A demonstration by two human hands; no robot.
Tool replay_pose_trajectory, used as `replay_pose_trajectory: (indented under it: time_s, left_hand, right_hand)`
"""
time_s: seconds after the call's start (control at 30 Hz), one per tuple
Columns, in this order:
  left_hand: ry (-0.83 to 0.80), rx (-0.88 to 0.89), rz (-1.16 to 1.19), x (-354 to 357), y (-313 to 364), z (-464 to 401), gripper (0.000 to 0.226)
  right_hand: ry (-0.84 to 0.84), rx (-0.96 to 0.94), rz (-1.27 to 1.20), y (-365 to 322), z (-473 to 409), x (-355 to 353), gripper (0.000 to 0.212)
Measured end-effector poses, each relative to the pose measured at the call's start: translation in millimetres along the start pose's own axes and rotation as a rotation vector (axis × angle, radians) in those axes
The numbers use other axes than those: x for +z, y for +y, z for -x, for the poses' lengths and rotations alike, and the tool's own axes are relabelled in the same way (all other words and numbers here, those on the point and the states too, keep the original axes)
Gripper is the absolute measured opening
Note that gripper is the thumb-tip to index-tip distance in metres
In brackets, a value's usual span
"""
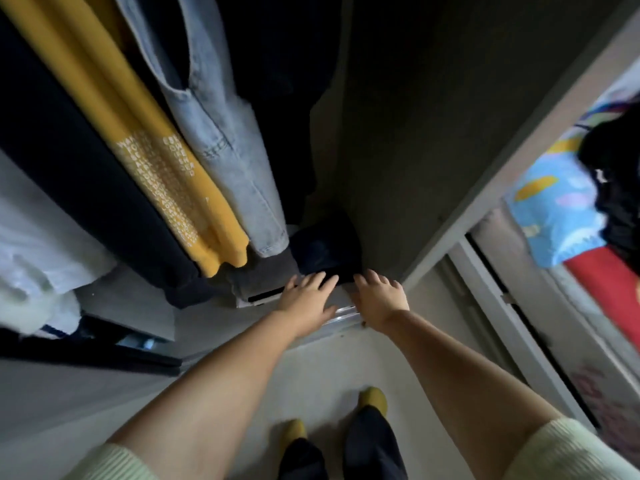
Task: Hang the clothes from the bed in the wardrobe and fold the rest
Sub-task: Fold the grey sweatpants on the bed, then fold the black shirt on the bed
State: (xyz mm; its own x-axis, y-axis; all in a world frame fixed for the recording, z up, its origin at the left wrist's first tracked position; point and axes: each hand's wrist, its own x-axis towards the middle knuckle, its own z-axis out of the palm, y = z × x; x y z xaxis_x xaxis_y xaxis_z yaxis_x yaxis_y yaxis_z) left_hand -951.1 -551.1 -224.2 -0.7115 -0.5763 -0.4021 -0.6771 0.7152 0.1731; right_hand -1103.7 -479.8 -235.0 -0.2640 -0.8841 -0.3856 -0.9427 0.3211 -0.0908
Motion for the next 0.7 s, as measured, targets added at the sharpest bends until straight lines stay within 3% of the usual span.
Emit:
replay_pose_trajectory:
  time_s: [0.37, 0.7]
  left_hand:
    - [-0.068, 0.292, -0.121, -47, 132, -6, 0.045]
    - [-0.093, 0.505, -0.139, -63, 361, -68, 0.043]
  right_hand:
    - [0.019, 0.419, -0.181, 118, 140, -37, 0.030]
    - [-0.035, 0.657, -0.207, 307, 256, -44, 0.037]
